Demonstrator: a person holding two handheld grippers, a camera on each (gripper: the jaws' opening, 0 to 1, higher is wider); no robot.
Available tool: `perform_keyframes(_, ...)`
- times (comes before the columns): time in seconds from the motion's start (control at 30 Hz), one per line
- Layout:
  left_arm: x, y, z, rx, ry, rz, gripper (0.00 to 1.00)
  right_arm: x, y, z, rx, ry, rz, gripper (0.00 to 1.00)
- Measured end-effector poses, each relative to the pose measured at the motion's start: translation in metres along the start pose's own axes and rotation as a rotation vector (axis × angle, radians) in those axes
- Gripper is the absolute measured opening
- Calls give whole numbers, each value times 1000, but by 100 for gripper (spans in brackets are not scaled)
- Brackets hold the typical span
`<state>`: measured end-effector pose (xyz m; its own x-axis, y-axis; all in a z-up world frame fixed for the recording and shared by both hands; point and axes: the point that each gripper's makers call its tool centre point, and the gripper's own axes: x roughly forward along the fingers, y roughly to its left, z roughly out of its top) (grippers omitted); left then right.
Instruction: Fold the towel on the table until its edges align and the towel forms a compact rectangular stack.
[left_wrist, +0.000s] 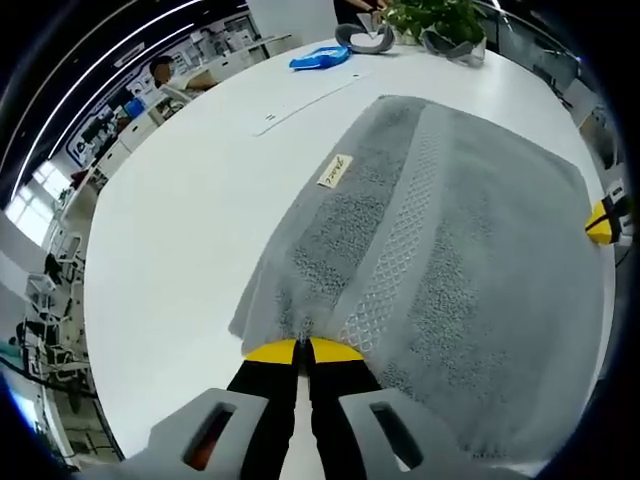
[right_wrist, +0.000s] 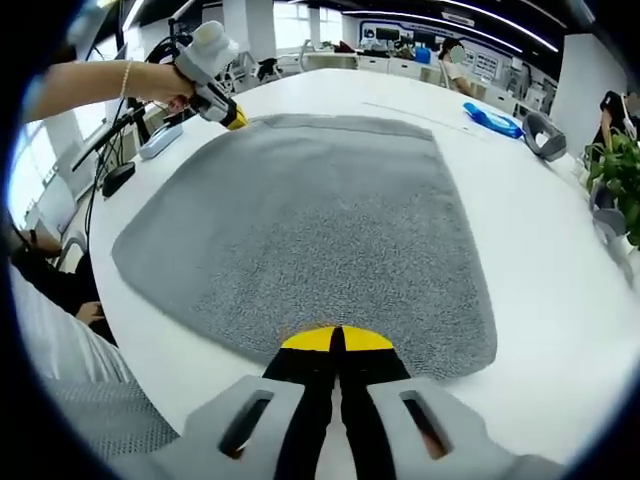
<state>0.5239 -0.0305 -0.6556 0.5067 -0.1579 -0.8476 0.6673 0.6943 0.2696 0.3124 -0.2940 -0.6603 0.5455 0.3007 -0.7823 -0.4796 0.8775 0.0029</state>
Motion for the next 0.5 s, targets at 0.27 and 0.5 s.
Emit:
perform_keyframes(0.27,5,4,12,31,2,0,3,-1,9,-1,-29,14,18,0)
perform_keyframes(0.5,7,6,19,53,2,-1,3,-1,15,-2,-59,26,35,0)
